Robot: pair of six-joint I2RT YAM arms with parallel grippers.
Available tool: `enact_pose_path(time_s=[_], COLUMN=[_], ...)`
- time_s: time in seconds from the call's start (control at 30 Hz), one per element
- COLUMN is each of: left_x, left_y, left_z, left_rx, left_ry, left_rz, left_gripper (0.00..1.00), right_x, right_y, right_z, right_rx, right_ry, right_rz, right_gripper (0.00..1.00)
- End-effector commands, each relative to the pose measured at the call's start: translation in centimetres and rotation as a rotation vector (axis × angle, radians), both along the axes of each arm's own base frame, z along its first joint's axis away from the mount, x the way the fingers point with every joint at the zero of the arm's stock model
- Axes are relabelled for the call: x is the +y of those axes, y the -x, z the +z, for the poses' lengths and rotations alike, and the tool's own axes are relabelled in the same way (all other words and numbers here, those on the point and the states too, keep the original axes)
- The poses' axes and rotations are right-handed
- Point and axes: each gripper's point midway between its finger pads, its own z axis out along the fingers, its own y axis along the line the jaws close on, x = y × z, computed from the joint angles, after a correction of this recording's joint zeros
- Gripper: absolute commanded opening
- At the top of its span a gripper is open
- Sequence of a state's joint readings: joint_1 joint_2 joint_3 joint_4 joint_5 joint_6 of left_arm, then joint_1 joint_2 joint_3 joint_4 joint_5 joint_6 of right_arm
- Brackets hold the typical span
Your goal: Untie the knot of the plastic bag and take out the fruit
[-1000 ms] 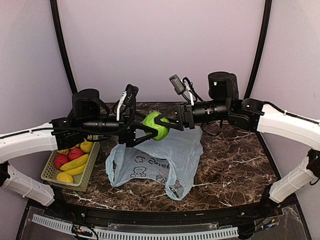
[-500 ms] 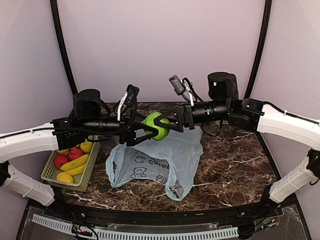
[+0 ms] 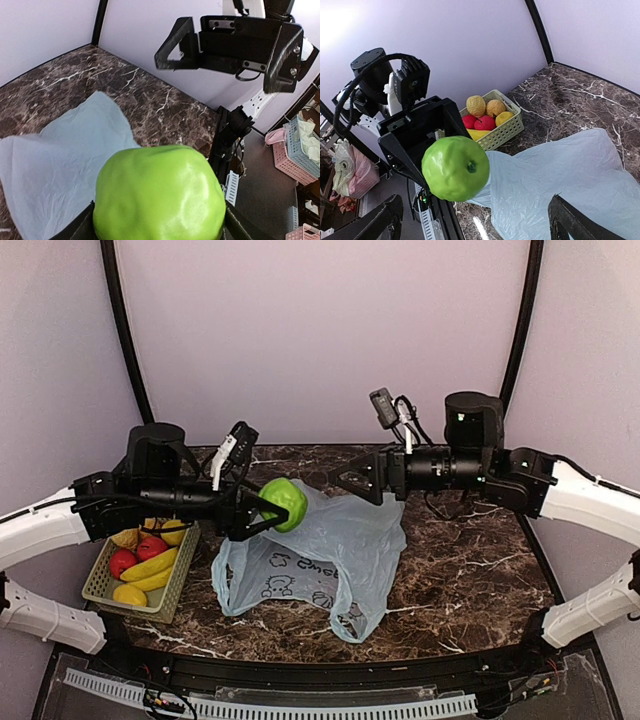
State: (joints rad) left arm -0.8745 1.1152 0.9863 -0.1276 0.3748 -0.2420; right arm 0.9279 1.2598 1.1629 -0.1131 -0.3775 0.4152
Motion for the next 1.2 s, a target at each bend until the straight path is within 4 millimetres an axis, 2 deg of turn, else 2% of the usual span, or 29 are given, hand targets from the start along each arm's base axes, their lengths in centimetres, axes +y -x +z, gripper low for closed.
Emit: enact_pose_path(time_s=[0.0,0.07,0.13,0.27,0.47,0.6,0.73,0.93,1.17], left_x=[5.9,9.0,13.2,19.3,25.2,27.3,28.2,28.2,28.5], left_y=[-1.6,-2.9,-5.1,-7.2,-9.4,-10.5,-11.2,-11.6,-11.8], left_z=[-2.5,-3.4,-4.3,-5.9,-8.7,-10.9,-13.1,-16.2,-17.6], left_rx=[0.016,0.031,0.051,0.077,0.179,0.258,0.327,0.404,0.424], left_ry=[-0.203,-0.252,-0.298,-0.409,-0.469,-0.471,-0.47,-0.5,-0.523], left_rz=[0.202,0.3,0.439,0.627,0.799,0.853,0.869,0.849,0.851], left_gripper=[0.53,0.52,0.52,0.53,0.53,0.53,0.53,0.55,0.61], right_x=[-1.2,-1.3,-1.3,-1.1,-0.2,0.3,0.6,0.3,0.4], right_y=[-1.8,-1.7,-1.5,-1.0,-0.1,0.3,0.5,0.4,0.5], right_z=[-2.1,-3.1,-4.0,-5.1,-7.1,-8.1,-8.5,-8.8,-9.2], right_rx=[-0.011,-0.001,0.005,0.01,-0.011,-0.005,0.001,0.004,0.017], right_ry=[0.074,0.101,0.122,0.159,0.24,0.269,0.279,0.299,0.303], right_rz=[-0.119,-0.127,-0.126,-0.11,-0.073,-0.063,-0.056,-0.07,-0.066], right_gripper=[0.99,0.99,0.99,0.98,0.96,0.96,0.96,0.95,0.95])
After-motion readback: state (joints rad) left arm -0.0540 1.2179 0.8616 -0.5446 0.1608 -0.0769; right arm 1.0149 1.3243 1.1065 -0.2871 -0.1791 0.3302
